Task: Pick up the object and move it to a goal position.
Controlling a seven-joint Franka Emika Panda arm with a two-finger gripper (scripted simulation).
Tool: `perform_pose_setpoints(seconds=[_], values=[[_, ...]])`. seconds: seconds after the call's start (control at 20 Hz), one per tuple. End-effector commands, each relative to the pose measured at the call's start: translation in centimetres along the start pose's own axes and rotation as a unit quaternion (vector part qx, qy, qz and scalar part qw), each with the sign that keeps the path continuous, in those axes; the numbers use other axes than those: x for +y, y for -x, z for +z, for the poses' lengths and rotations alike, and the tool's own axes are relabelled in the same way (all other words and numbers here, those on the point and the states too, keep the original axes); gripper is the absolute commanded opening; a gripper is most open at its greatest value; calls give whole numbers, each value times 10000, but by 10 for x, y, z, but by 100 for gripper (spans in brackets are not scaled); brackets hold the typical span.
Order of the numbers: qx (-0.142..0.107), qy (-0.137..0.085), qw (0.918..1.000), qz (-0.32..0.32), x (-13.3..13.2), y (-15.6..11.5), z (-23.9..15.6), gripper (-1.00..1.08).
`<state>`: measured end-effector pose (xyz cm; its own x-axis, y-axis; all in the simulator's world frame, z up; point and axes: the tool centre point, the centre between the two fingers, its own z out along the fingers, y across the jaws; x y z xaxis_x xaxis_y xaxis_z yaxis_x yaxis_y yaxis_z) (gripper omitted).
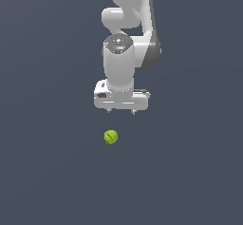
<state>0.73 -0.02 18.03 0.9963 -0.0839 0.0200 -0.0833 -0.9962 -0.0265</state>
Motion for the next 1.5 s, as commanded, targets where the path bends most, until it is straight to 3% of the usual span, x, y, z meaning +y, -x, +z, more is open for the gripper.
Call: perform_pose_setpoints(seconds=[0.0,0.45,0.95,1.45], values=[[-6,1,10000,99,2,-2,3,100],[-36,25,9959,906,16,-19,28,100],[-62,108,9768,2138,40,-42,71,100],[-62,153,9652,2608,50,-50,88,100]])
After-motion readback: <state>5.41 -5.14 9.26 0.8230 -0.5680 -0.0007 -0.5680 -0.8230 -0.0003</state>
